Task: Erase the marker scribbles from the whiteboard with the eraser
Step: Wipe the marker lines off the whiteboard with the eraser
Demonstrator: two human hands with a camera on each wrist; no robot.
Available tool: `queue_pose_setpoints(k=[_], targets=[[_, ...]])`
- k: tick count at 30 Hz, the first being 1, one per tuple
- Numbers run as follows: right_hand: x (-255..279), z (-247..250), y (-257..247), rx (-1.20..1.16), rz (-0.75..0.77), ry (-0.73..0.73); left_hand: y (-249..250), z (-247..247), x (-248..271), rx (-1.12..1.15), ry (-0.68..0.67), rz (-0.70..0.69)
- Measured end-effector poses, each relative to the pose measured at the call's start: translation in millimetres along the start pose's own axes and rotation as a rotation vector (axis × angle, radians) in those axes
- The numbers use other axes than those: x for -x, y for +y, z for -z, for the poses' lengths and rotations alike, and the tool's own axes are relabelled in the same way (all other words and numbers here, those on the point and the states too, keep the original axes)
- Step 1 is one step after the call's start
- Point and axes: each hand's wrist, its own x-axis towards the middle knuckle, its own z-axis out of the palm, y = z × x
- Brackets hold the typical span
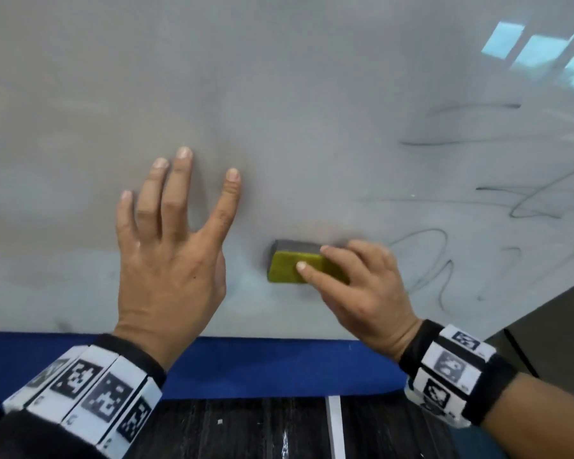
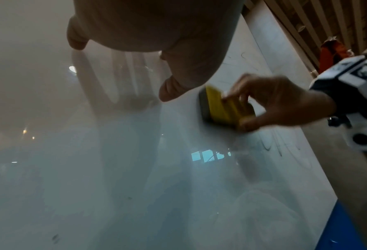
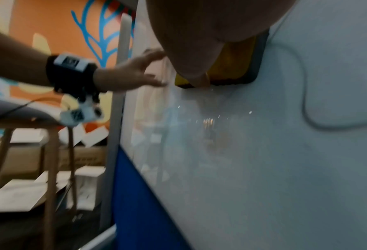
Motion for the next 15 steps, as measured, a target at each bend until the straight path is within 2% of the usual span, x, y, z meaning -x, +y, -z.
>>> queue_pose_setpoints(k=[3, 5, 10, 12, 15], targets=[[10, -3, -2, 0.001, 0.127, -0.156, 2, 7, -2, 0.008, 0.020, -0.045], [-7, 11, 11, -0.009, 0.098, -0.109, 3, 12, -10, 0.016, 0.045, -0.095], [-63, 57, 54, 0.057, -0.130, 0.124, 11, 28, -50, 0.043, 0.103, -0.142], [-67, 58, 53, 0.056, -0.160, 0.124, 17, 34, -62, 0.044, 0.100, -0.175], [-66, 59, 52, 0.067, -0.076, 0.050, 31, 43, -77, 0.052, 0.103, -0.211]])
